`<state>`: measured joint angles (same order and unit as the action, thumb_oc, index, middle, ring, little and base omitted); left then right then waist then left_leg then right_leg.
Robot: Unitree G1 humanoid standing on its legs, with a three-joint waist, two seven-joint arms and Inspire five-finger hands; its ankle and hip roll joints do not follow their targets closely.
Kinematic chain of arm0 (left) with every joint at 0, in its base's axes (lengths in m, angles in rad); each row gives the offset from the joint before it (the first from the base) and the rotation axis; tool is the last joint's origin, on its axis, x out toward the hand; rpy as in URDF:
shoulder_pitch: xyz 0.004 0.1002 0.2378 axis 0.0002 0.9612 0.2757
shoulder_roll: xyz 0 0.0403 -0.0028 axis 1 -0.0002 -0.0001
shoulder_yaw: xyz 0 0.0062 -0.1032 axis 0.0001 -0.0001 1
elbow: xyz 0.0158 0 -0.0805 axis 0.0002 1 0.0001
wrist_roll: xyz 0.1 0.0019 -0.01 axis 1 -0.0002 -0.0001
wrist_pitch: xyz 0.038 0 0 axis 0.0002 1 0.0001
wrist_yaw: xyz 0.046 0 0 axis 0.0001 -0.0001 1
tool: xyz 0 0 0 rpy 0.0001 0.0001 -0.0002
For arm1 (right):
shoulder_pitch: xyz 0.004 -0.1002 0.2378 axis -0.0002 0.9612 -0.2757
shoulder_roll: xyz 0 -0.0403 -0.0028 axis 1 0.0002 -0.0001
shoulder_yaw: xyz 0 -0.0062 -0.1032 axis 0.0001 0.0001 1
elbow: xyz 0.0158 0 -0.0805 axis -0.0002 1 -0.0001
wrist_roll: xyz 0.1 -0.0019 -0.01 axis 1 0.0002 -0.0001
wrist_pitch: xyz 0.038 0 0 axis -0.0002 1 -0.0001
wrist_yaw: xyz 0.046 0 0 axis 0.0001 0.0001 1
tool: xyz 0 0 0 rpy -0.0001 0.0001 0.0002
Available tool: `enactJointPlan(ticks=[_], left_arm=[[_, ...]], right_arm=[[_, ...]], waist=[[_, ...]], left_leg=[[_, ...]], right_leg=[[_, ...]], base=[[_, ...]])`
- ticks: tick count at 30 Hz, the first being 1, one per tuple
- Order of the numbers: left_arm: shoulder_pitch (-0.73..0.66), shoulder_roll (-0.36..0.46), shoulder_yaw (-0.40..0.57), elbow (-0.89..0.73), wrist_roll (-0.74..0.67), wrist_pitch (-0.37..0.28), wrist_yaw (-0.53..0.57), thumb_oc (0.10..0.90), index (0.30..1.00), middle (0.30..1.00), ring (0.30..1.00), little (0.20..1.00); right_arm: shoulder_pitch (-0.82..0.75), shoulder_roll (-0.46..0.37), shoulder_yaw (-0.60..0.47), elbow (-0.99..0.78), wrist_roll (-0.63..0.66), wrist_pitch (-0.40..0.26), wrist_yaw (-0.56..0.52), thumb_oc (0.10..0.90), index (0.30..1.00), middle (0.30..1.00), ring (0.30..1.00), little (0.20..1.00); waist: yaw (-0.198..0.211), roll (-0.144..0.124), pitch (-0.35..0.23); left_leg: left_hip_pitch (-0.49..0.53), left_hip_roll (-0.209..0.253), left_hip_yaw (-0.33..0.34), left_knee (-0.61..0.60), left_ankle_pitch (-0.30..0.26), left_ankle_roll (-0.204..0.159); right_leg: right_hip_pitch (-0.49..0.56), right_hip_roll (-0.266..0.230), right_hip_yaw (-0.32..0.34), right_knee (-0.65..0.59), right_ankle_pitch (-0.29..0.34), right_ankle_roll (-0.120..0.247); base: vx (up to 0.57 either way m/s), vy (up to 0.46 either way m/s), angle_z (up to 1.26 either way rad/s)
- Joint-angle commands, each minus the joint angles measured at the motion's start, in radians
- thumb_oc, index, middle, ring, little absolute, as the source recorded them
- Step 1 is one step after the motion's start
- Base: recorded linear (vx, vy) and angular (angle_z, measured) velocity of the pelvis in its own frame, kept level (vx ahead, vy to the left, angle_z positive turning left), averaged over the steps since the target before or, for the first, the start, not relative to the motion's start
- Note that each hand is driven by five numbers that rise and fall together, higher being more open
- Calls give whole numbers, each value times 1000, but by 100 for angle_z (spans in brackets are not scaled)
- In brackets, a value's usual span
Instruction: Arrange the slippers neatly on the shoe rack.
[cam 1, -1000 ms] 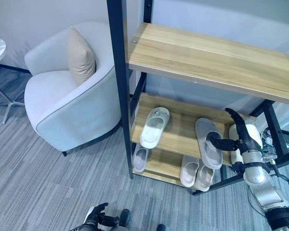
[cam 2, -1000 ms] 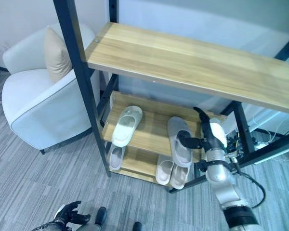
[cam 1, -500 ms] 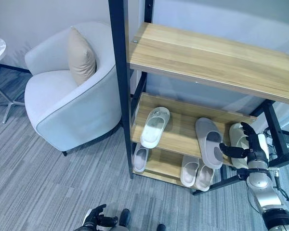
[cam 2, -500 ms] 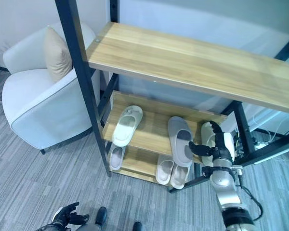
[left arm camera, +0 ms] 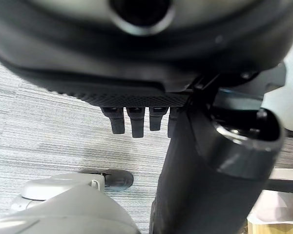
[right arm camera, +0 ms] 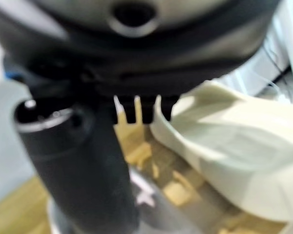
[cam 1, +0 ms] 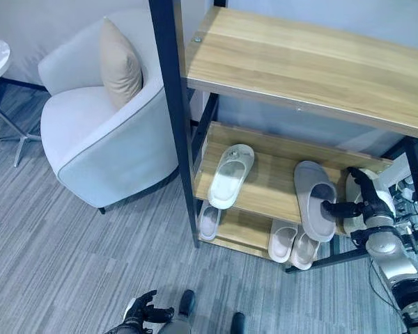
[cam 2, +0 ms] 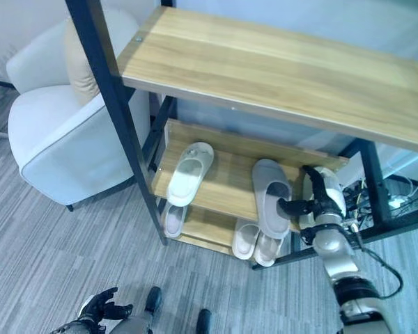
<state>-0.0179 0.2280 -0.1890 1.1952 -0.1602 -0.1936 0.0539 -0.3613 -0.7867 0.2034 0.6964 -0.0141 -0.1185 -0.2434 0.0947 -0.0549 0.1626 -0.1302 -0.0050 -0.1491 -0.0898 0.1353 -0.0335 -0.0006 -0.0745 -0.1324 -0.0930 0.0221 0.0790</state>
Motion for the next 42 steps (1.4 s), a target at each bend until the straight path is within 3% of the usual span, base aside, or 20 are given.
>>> enactJointPlan(ticks=[1, 8, 15, 28, 35, 42], left_arm=[[38, -18, -103, 82, 24, 22, -7, 800, 900, 900, 900, 900], [19, -22, -109, 82, 31, 24, -2, 800, 900, 900, 900, 900], [20, -19, -90, 83, 49, 29, -4, 800, 900, 900, 900, 900], [19, -12, -67, 88, 60, 39, -9, 800, 900, 900, 900, 900], [33, -10, -59, 86, 69, 46, -19, 800, 900, 900, 900, 900], [51, -13, -51, 87, 83, 45, -20, 800, 900, 900, 900, 900]], right_arm=[[-154, -110, 5, -43, -67, -42, -30, 800, 900, 900, 900, 900], [-181, -106, 14, -51, -132, -21, -62, 800, 900, 900, 900, 900], [-55, -83, -88, -110, -166, -9, -79, 800, 900, 900, 900, 900], [39, -46, -97, -147, -212, 18, -44, 800, 900, 900, 900, 900], [104, -41, -95, -131, -256, 41, -7, 800, 900, 900, 900, 900], [143, -27, -121, -141, -306, 38, -44, 800, 900, 900, 900, 900]], waist=[[43, -40, 10], [47, -48, 24], [41, -59, 8], [29, -72, -8], [19, -66, -20], [9, -47, -27]], left_leg=[[23, 9, 8, 13, -119, -2], [17, 10, 9, 15, -121, -1], [38, 12, 3, 10, -130, -1], [72, 18, 4, 6, -138, -1], [87, 17, 7, 3, -141, -2], [101, 18, 14, 3, -143, -2]], right_leg=[[3, -74, 24, 6, -30, 89], [-5, -74, 29, 6, -28, 90], [12, -71, 20, 6, -34, 87], [34, -67, 18, 6, -38, 83], [46, -68, 12, 6, -40, 80], [55, -66, 15, 6, -42, 77]], base=[[0, 0, 0], [0, 0, 0], [10, -2, 1], [3, -1, 0], [0, 0, 0], [0, 0, 0]])
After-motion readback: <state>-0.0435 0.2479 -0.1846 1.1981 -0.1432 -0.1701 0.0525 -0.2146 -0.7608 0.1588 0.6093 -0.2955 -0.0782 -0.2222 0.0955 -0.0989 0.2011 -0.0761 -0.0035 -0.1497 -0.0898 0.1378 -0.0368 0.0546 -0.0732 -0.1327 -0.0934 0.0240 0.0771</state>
